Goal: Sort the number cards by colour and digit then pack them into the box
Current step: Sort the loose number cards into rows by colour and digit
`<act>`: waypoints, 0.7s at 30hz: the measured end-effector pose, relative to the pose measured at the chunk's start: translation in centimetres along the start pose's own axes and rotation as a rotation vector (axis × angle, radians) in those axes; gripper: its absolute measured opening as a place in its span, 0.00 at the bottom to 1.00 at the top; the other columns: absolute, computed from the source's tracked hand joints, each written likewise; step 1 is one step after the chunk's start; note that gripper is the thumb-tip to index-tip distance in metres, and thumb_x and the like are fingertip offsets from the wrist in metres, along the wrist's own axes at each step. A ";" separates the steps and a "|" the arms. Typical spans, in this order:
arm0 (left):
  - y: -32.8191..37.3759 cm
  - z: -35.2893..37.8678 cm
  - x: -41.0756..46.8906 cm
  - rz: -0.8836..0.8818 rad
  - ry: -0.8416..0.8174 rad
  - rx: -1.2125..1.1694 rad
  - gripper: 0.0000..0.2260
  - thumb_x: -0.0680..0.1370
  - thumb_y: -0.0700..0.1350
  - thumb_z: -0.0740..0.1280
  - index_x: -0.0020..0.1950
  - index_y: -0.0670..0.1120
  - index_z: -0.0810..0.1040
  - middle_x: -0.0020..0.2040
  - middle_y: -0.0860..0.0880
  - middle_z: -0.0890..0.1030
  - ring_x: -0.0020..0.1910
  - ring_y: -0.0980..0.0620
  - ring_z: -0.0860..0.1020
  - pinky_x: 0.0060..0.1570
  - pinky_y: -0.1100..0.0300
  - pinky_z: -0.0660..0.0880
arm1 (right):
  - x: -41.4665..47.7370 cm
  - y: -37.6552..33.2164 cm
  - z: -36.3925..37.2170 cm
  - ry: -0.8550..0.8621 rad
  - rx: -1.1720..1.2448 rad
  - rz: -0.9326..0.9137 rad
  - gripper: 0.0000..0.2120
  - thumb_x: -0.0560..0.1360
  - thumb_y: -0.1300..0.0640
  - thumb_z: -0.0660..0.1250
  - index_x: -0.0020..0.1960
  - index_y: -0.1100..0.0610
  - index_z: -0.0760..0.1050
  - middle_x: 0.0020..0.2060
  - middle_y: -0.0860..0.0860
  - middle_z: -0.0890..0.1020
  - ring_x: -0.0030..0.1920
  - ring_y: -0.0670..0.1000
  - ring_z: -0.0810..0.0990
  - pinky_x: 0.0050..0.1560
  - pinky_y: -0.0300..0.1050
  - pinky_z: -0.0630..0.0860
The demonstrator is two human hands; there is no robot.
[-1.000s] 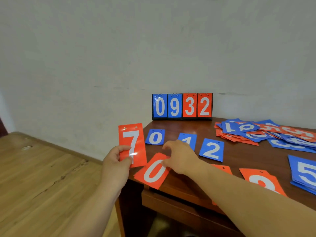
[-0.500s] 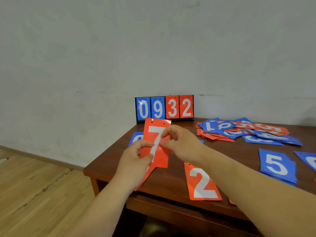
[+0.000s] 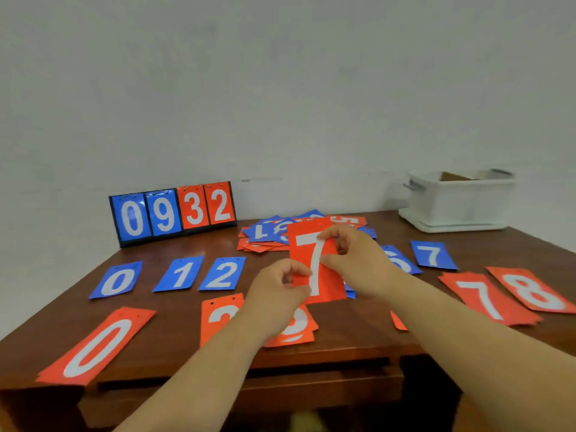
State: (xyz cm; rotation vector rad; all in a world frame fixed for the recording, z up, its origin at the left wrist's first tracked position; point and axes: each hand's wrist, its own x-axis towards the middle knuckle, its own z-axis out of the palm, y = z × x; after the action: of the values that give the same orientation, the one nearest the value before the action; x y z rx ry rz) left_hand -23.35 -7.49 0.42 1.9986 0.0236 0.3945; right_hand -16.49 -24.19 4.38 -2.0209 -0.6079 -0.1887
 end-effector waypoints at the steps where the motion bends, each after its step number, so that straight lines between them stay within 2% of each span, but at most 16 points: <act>1: 0.8 1.8 0.3 0.017 -0.037 0.002 0.12 0.73 0.36 0.73 0.47 0.53 0.82 0.33 0.54 0.75 0.30 0.55 0.72 0.31 0.63 0.71 | -0.4 0.9 -1.6 0.056 -0.017 0.019 0.15 0.72 0.63 0.71 0.54 0.46 0.77 0.43 0.47 0.81 0.40 0.46 0.78 0.40 0.36 0.74; 5: 3.0 8.0 1.4 0.110 -0.135 0.032 0.13 0.72 0.36 0.73 0.47 0.54 0.82 0.36 0.50 0.74 0.32 0.55 0.71 0.33 0.62 0.69 | -2.1 4.0 -6.9 0.234 -0.012 0.113 0.16 0.71 0.63 0.72 0.55 0.48 0.80 0.45 0.46 0.81 0.43 0.45 0.79 0.38 0.35 0.73; 7: 4.0 10.5 1.6 0.122 -0.160 0.029 0.14 0.73 0.36 0.72 0.50 0.54 0.81 0.38 0.52 0.75 0.31 0.57 0.71 0.32 0.65 0.70 | -2.9 5.4 -9.1 0.277 0.001 0.131 0.15 0.71 0.64 0.72 0.54 0.49 0.80 0.43 0.44 0.81 0.41 0.41 0.79 0.37 0.29 0.71; 9: 4.9 12.9 1.6 0.127 -0.177 0.031 0.15 0.73 0.38 0.73 0.52 0.57 0.80 0.44 0.55 0.79 0.36 0.57 0.76 0.38 0.62 0.76 | -3.5 6.7 -11.2 0.304 -0.021 0.146 0.14 0.72 0.65 0.71 0.53 0.49 0.80 0.41 0.41 0.80 0.39 0.37 0.78 0.36 0.25 0.70; 10: 5.2 14.0 1.7 0.115 -0.190 0.029 0.15 0.73 0.38 0.73 0.53 0.58 0.80 0.48 0.55 0.79 0.40 0.55 0.79 0.41 0.59 0.79 | -3.8 7.4 -12.2 0.319 -0.045 0.154 0.14 0.72 0.64 0.72 0.52 0.48 0.80 0.41 0.40 0.80 0.39 0.35 0.77 0.37 0.25 0.69; 12: 6.0 15.9 1.8 0.107 -0.231 0.035 0.15 0.75 0.40 0.72 0.54 0.59 0.78 0.52 0.55 0.78 0.41 0.54 0.80 0.37 0.61 0.77 | -4.1 8.9 -14.3 0.341 -0.080 0.188 0.14 0.72 0.63 0.72 0.53 0.47 0.81 0.44 0.40 0.82 0.42 0.35 0.78 0.40 0.24 0.70; 13: 6.1 16.7 1.9 0.132 -0.254 0.067 0.14 0.75 0.42 0.72 0.54 0.60 0.77 0.52 0.56 0.78 0.40 0.55 0.80 0.37 0.62 0.77 | -4.2 9.8 -15.4 0.345 -0.080 0.219 0.15 0.72 0.63 0.72 0.54 0.47 0.81 0.47 0.43 0.83 0.45 0.38 0.80 0.44 0.28 0.73; 15: 5.9 17.8 2.1 0.198 -0.302 0.213 0.13 0.76 0.47 0.70 0.56 0.63 0.75 0.51 0.59 0.77 0.45 0.57 0.79 0.44 0.59 0.79 | -4.5 11.3 -17.5 0.307 -0.074 0.312 0.15 0.73 0.62 0.71 0.57 0.48 0.82 0.51 0.46 0.84 0.49 0.44 0.82 0.47 0.37 0.77; 17: 5.4 18.3 1.9 0.210 -0.347 0.363 0.15 0.77 0.49 0.69 0.61 0.64 0.73 0.51 0.61 0.76 0.51 0.60 0.76 0.51 0.60 0.77 | -4.9 12.8 -19.3 0.211 -0.169 0.386 0.16 0.74 0.62 0.70 0.60 0.49 0.82 0.55 0.47 0.84 0.52 0.46 0.82 0.50 0.38 0.75; 19: 4.7 18.7 1.9 0.180 -0.360 0.413 0.16 0.78 0.48 0.67 0.63 0.63 0.73 0.53 0.62 0.75 0.53 0.61 0.75 0.53 0.61 0.76 | -5.2 14.6 -20.3 0.113 -0.374 0.428 0.18 0.75 0.61 0.68 0.63 0.50 0.81 0.59 0.47 0.82 0.57 0.47 0.80 0.56 0.39 0.73; 21: 4.3 19.0 1.9 0.173 -0.355 0.432 0.14 0.79 0.48 0.66 0.62 0.63 0.75 0.53 0.63 0.75 0.53 0.61 0.75 0.54 0.61 0.75 | -5.5 16.3 -20.2 -0.001 -0.601 0.489 0.18 0.75 0.56 0.66 0.63 0.46 0.79 0.62 0.47 0.80 0.62 0.51 0.78 0.62 0.44 0.75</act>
State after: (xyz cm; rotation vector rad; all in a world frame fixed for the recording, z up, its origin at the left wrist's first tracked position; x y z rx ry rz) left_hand -16.77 -25.60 -2.83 2.4828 -0.3124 0.1428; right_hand -10.87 -49.73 0.02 -2.6805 -0.0294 -0.0775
